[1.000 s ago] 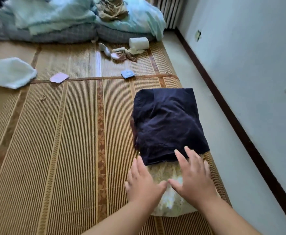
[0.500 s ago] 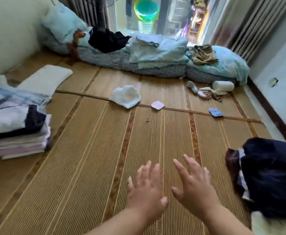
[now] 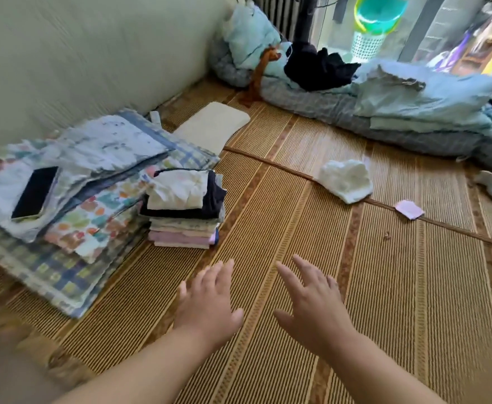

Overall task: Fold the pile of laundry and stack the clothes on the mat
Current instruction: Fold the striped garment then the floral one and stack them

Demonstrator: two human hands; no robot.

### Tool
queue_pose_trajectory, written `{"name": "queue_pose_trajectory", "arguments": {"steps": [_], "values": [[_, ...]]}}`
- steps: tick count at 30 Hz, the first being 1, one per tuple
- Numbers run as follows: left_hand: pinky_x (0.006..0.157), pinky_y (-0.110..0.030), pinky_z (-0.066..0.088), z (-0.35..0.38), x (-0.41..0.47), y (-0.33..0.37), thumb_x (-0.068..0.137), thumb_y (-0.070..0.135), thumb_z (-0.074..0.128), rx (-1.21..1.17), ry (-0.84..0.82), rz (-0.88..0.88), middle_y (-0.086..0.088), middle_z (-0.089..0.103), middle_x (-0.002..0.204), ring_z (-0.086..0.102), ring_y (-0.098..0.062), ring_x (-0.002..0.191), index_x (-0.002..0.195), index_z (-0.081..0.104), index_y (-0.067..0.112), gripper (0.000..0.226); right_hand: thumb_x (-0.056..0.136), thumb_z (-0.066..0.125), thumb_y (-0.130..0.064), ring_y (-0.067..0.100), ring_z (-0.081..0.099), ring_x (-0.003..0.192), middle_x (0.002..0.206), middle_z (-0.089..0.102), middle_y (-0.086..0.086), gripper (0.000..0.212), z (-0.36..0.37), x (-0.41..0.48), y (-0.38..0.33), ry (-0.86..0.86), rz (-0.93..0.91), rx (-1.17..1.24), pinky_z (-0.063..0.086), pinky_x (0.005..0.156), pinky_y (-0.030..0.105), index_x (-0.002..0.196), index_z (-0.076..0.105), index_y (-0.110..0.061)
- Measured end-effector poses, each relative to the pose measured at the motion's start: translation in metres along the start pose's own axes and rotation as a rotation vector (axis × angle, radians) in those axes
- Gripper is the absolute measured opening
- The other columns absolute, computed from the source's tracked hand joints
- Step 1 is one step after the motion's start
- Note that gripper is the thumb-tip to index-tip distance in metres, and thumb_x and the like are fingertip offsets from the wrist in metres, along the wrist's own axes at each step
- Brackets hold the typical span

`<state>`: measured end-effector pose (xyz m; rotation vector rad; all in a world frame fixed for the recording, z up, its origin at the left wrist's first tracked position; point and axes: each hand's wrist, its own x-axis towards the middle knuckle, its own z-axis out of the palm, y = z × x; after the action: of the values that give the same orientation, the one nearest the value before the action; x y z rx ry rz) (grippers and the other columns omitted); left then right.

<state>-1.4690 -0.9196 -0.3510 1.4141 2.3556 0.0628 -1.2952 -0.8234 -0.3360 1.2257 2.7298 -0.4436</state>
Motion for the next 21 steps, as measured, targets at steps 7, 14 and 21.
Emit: {"name": "queue_pose_trajectory", "arguments": {"steps": [7,14,21], "values": [[0.117,-0.054,0.006,-0.026,0.012,-0.051,0.087,0.059,0.05,-0.06,0.104,-0.077,0.006,0.006,0.162,0.006,-0.018,0.149,0.151,-0.007,0.035,0.09,0.087,0.052,-0.059,0.022,0.003,0.15,0.163,-0.003,0.0,0.087,-0.007,0.046,-0.049,0.008,-0.1,-0.012,0.005,0.118,0.051,0.15,-0.007,-0.044],[0.117,-0.054,0.02,-0.044,0.072,-0.118,0.085,0.056,0.055,-0.132,0.084,-0.198,0.001,0.015,0.161,0.017,-0.021,0.147,0.154,0.006,0.032,0.088,0.086,0.052,-0.06,0.021,0.013,0.148,0.163,0.007,-0.001,0.082,-0.018,0.127,-0.098,0.068,-0.069,0.044,0.009,0.118,0.052,0.151,0.006,-0.041],[0.112,-0.049,0.03,-0.077,0.205,-0.186,0.082,0.059,0.057,-0.204,0.16,-0.128,-0.006,0.019,0.157,0.024,-0.032,0.141,0.151,0.015,0.029,0.086,0.081,0.053,-0.07,0.023,0.032,0.14,0.155,0.03,0.0,0.086,-0.009,0.267,-0.138,0.151,0.149,0.227,0.033,0.111,0.054,0.151,0.018,-0.036]]}}
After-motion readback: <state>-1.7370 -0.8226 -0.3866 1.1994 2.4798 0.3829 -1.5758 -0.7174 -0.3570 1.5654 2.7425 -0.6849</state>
